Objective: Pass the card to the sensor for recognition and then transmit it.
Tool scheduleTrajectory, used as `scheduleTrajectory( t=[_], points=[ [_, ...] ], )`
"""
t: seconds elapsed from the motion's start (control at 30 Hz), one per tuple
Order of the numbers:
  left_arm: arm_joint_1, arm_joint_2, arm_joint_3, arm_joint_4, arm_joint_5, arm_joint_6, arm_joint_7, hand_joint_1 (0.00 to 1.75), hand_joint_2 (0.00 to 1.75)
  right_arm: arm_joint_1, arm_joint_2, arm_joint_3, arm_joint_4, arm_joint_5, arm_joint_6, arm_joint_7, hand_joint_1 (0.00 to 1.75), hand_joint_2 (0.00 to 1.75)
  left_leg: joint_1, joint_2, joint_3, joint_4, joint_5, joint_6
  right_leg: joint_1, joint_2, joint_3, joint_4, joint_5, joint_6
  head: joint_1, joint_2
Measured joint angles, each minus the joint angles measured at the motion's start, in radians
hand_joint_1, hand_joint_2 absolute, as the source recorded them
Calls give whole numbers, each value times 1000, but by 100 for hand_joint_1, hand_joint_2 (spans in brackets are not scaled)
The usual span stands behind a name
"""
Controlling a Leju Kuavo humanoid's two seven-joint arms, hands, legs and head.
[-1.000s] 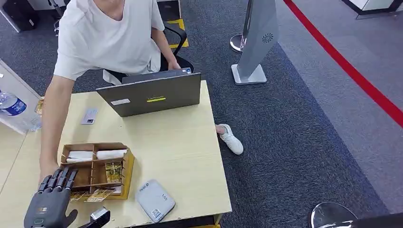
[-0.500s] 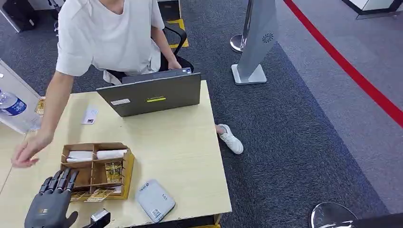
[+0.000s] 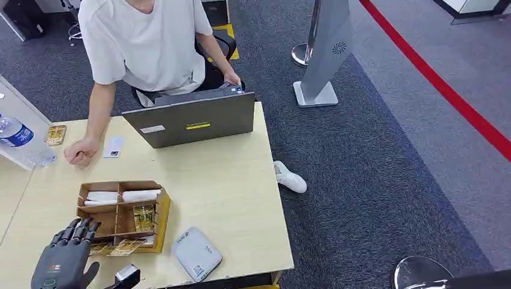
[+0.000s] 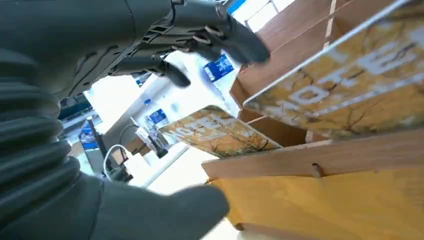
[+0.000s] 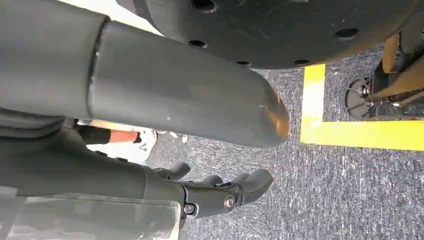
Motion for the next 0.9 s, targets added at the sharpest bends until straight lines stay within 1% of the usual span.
scheduleTrajectory(
  t=[0.6, 0.77, 0.9],
  points=[
    [-5, 0, -3, 0, 5, 17, -6, 175, 175, 0, 0, -1, 0, 3, -3, -1, 0, 0, 0, 0, 0, 0, 0, 0, 0, 0, 0, 0, 0, 0, 0, 0],
    [-15, -11, -3, 10, -16, 90, -20, 175, 175, 0, 0, -2, 0, 5, -8, -1, 0, 0, 0, 0, 0, 0, 0, 0, 0, 0, 0, 0, 0, 0, 0, 0],
    [-49, -19, 3, 11, -43, 95, -25, 175, 175, 0, 0, -1, 0, 12, -7, -1, 0, 0, 0, -1, 0, 0, 0, 0, 0, -1, 0, 0, 0, 0, 0, 0]
  ],
)
